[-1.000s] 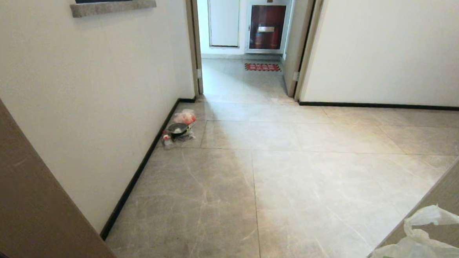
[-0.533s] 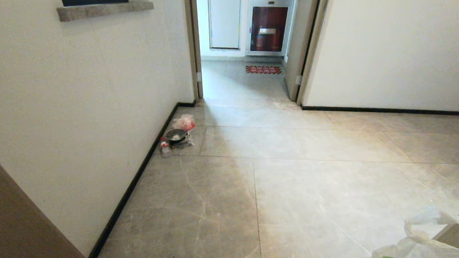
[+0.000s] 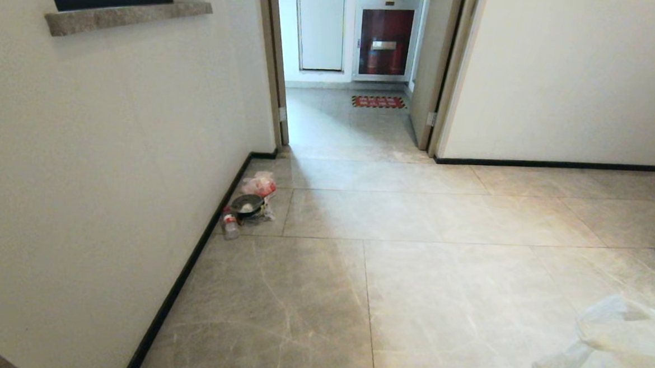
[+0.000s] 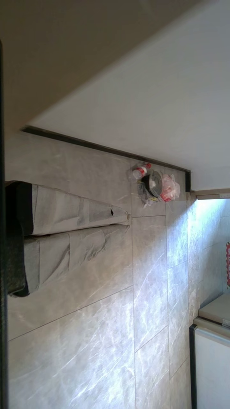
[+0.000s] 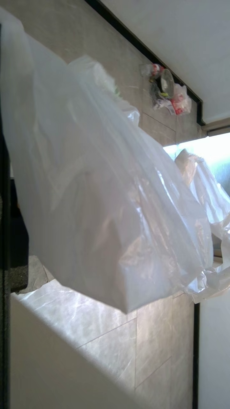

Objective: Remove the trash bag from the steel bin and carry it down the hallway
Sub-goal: Put the trash bag at the door

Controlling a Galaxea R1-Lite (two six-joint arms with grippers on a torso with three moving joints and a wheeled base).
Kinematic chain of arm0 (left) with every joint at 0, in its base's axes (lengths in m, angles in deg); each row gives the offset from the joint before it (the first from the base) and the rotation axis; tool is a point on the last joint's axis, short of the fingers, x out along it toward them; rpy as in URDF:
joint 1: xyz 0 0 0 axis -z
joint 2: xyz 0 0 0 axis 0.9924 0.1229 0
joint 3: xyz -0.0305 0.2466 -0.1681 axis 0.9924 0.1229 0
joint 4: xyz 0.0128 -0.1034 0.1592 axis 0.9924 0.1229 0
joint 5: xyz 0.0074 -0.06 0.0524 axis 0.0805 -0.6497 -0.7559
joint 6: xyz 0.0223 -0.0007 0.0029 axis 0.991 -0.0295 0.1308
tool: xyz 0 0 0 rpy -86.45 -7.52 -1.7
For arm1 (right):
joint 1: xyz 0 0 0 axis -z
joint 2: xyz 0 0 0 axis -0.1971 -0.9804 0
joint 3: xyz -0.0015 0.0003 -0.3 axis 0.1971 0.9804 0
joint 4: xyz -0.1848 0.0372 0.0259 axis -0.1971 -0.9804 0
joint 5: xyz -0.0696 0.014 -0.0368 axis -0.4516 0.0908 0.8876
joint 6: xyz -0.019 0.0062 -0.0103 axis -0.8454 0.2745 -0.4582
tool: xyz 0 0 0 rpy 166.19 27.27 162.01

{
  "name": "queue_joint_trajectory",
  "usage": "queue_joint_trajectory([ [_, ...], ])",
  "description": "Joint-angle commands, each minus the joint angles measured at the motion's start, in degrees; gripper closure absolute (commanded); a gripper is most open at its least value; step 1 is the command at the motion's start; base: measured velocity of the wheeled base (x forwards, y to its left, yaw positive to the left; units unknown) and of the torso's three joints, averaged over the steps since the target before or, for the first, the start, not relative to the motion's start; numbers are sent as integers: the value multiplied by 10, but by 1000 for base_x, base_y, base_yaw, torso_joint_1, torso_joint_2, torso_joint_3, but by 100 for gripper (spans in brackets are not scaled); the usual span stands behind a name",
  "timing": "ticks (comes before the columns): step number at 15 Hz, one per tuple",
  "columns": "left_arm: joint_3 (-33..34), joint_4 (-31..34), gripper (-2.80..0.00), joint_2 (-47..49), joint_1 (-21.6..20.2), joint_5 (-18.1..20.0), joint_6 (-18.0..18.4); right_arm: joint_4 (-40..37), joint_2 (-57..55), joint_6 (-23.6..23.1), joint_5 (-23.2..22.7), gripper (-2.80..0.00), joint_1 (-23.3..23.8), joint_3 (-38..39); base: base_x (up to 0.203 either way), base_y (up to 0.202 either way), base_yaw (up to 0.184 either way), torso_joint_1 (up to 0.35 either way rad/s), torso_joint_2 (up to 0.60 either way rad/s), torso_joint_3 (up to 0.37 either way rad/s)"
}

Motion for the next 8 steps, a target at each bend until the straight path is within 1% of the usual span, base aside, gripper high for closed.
queue_joint_trajectory([
  [1, 0, 0, 0, 0, 0, 0, 0, 0, 0, -1, 0, 0, 0, 1, 189, 0, 4, 2, 1, 0],
  [8, 0, 0, 0, 1, 0, 0, -1, 0, 0, -1, 0, 0, 0, 0, 194, 0, 0, 1, 2, 4],
])
